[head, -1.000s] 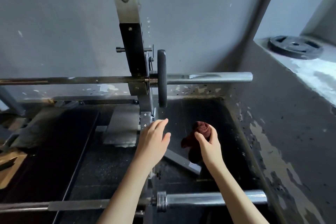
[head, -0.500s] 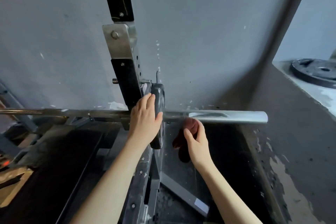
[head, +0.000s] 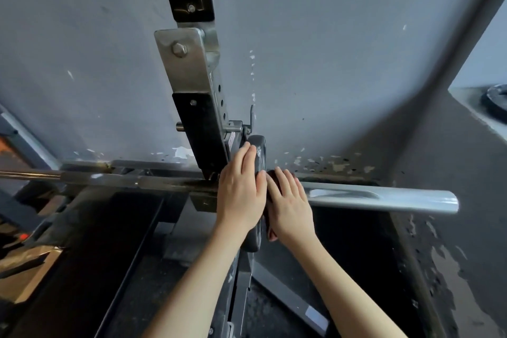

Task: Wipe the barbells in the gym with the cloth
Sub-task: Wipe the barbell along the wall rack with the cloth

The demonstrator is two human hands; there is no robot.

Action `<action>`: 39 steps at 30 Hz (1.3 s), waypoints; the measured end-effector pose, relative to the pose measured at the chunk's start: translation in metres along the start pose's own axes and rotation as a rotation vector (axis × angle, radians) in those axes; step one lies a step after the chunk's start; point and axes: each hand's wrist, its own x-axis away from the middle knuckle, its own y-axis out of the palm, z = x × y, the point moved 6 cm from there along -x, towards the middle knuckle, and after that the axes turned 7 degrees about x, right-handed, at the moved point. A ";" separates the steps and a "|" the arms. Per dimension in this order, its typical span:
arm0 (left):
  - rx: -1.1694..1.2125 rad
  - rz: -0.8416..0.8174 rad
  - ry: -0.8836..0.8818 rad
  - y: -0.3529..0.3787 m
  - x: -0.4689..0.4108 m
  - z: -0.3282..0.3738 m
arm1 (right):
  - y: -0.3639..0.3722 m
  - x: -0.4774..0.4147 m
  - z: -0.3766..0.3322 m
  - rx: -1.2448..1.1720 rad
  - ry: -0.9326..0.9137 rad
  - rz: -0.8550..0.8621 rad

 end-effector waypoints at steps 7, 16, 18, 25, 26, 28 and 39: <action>0.017 0.028 0.036 0.001 0.000 -0.002 | -0.015 0.022 0.043 0.085 0.169 0.071; 0.006 0.069 0.065 0.002 0.001 -0.002 | -0.011 0.012 0.046 0.150 0.021 0.054; -0.006 0.073 0.073 0.002 0.001 -0.002 | -0.019 0.026 0.067 0.181 0.121 0.128; -0.062 0.101 0.099 0.002 -0.001 -0.001 | 0.002 -0.005 0.014 0.100 0.171 0.104; -0.068 0.102 0.103 0.002 -0.001 -0.001 | 0.000 0.000 0.021 0.123 0.118 0.093; -0.077 0.105 0.115 0.002 -0.002 -0.002 | -0.009 0.016 0.049 0.171 0.094 0.118; -0.092 0.108 0.121 0.003 -0.001 0.000 | -0.005 0.011 0.036 0.167 0.088 0.124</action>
